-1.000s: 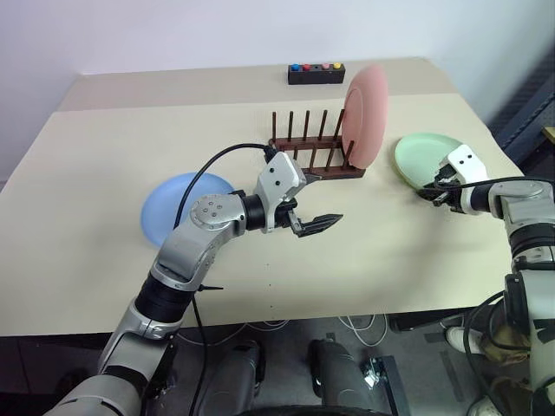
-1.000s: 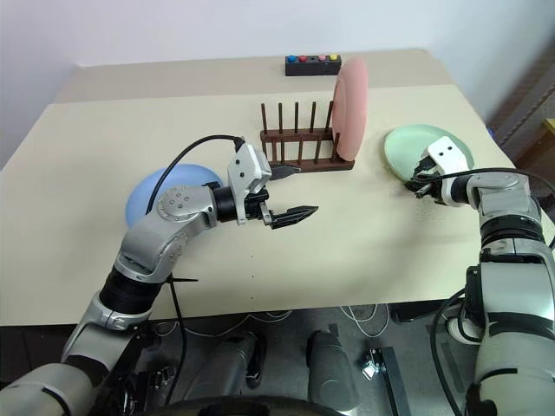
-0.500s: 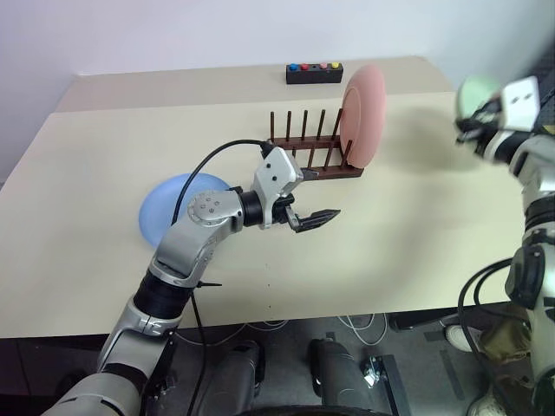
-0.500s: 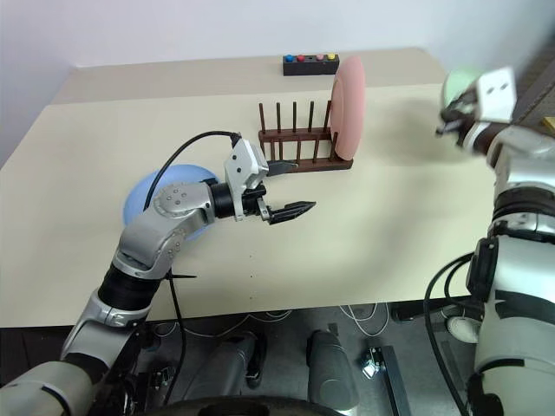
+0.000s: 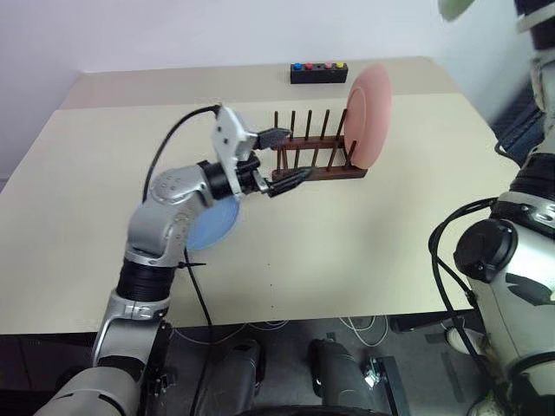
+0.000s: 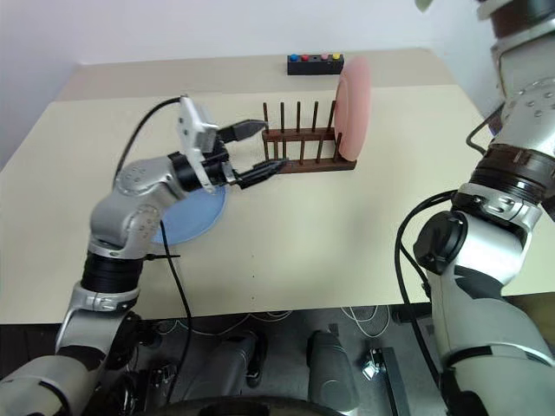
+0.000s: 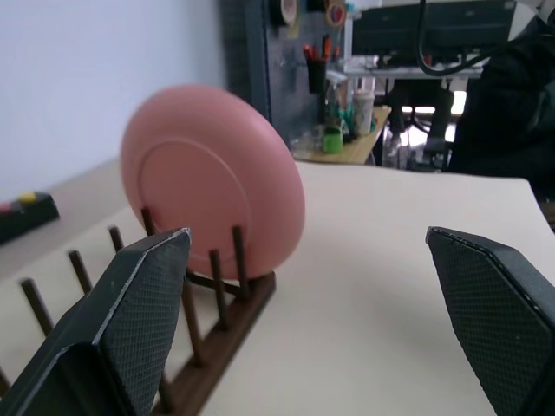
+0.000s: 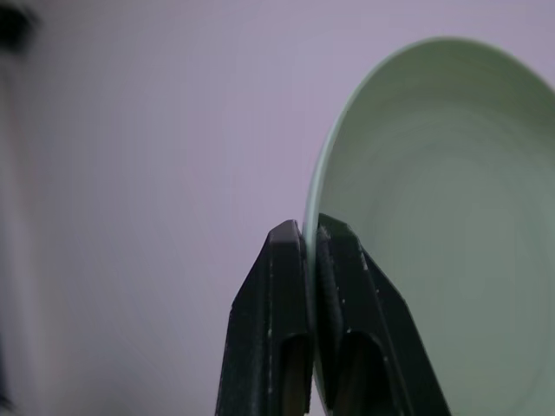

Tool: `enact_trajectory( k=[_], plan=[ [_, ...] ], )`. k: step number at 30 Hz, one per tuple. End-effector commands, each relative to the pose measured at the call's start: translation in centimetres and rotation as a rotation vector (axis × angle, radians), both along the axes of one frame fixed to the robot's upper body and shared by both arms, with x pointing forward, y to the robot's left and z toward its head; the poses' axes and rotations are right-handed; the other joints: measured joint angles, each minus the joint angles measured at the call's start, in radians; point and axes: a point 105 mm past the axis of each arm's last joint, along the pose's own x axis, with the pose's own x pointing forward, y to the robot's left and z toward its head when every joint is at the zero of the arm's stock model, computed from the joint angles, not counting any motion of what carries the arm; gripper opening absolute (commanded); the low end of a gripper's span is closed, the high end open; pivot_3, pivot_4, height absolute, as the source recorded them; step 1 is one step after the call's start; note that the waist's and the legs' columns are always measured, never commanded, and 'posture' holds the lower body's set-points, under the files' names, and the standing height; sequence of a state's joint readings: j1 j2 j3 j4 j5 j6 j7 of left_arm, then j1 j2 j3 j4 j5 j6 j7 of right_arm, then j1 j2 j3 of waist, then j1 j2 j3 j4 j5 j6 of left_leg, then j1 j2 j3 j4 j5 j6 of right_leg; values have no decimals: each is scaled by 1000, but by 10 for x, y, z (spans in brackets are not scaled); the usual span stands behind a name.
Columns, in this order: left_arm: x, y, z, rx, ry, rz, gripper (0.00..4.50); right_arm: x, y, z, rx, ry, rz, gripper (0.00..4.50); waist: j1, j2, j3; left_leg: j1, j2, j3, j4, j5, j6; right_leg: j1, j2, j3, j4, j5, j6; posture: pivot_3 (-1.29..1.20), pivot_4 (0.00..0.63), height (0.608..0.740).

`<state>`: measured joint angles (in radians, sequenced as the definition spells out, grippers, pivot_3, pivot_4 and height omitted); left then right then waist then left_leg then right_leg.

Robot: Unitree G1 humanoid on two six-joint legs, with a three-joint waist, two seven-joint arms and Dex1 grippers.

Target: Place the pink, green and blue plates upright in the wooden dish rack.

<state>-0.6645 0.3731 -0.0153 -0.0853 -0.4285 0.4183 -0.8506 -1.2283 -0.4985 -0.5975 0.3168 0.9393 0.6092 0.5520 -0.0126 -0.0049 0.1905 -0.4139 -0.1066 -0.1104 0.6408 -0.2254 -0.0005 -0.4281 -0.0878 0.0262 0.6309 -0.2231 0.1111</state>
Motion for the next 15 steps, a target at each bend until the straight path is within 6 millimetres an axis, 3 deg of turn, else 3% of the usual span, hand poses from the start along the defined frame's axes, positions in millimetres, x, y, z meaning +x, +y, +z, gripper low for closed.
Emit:
enact_trajectory(
  k=[1,3,9,15],
  plan=[
    [-2,18,5,11,-39,3,4500,-27,28,11,-40,-66,181,73,-5,0,0,0,0,0,0,0,0,-1,0,0,0,0,0,0,150,740],
    [-2,25,0,41,-36,2,4500,-28,37,4,-49,-37,259,73,-6,0,0,0,0,1,0,0,0,-1,0,1,1,0,0,0,150,740],
    [-13,38,8,18,-55,-34,4500,-2,79,-54,-130,164,349,73,-4,0,0,0,0,1,0,0,0,-1,0,1,1,0,0,0,150,740],
    [-15,39,6,25,-55,-37,4500,7,105,-78,-116,229,397,73,-3,0,0,-1,0,1,0,0,0,-2,0,0,1,0,0,0,150,740]
  ],
)
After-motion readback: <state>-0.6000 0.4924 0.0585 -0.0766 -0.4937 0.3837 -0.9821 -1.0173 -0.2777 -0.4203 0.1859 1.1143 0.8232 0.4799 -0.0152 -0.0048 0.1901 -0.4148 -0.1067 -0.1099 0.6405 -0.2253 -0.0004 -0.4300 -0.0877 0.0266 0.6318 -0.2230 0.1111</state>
